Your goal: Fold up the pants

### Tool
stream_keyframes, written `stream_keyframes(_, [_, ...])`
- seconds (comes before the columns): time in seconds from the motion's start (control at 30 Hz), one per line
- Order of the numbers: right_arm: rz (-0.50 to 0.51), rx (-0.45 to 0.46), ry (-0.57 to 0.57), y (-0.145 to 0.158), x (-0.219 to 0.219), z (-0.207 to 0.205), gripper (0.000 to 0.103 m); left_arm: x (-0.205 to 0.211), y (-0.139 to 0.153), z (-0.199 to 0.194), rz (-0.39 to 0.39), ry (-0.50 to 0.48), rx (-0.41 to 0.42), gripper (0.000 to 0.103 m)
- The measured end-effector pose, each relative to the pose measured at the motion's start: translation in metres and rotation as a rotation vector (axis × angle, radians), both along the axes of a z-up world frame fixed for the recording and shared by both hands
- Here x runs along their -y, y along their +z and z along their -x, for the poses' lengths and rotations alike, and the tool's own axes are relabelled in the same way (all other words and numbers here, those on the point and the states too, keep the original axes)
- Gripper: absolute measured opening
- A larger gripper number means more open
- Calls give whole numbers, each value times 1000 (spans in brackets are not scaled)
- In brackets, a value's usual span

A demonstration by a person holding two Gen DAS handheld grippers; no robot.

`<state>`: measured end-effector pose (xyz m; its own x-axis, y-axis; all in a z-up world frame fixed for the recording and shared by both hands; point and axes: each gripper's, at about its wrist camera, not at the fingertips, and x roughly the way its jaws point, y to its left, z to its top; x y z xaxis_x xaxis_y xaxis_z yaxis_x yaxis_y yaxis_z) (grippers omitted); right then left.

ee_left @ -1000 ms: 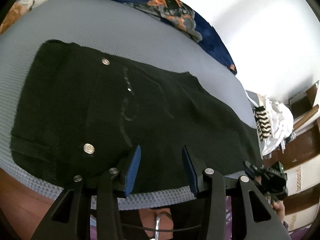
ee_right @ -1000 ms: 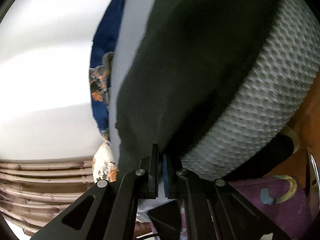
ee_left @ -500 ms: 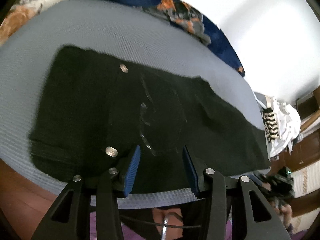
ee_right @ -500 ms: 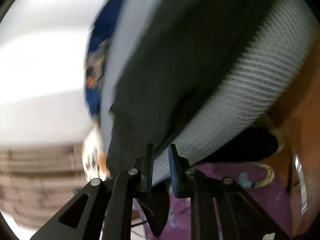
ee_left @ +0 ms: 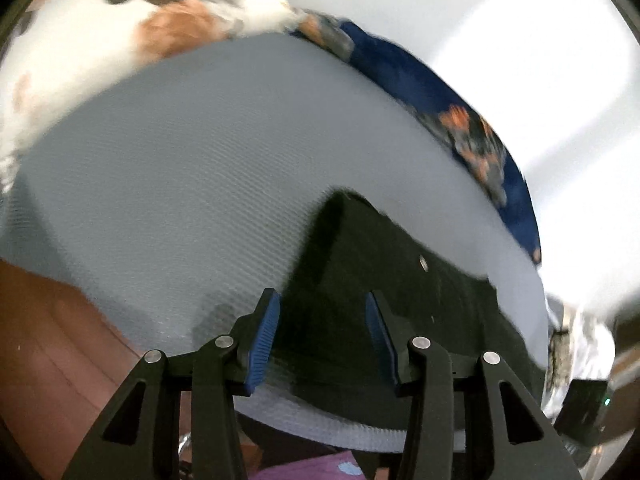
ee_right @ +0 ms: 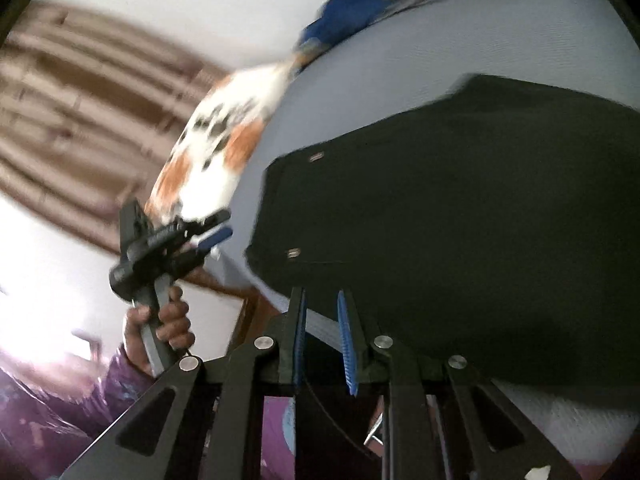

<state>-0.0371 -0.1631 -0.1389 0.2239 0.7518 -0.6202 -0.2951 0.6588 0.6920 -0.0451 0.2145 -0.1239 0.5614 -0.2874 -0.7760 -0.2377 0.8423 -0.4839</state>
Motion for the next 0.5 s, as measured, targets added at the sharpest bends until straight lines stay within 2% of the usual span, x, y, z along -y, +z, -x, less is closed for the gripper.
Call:
stream_keyframes(0.1, [36, 40, 116, 2, -47, -14, 19, -16, -2, 6, -20, 47, -30, 47])
stream_keyframes(0.13, [48, 75, 166, 6, -66, -15, 25, -18, -5, 9, -32, 49, -51, 47])
stream_keyframes(0.17, [62, 103, 191, 9, -78, -14, 37, -22, -8, 13, -45, 46, -72, 48])
stream_keyframes(0.23, [128, 178, 262, 13, -111, -11, 51, -22, -11, 17, -85, 42, -111, 47])
stream_keyframes(0.33, [264, 276, 370, 8, -155, -3, 52, -36, -18, 20, -102, 59, -160, 47])
stream_keyframes(0.47, [544, 513, 486, -4, -200, 24, 52, -56, -21, 24, -61, 124, -163, 47])
stream_keyframes(0.5, [589, 548, 504, -8, -204, 29, 51, -58, -23, 23, -54, 129, -174, 47])
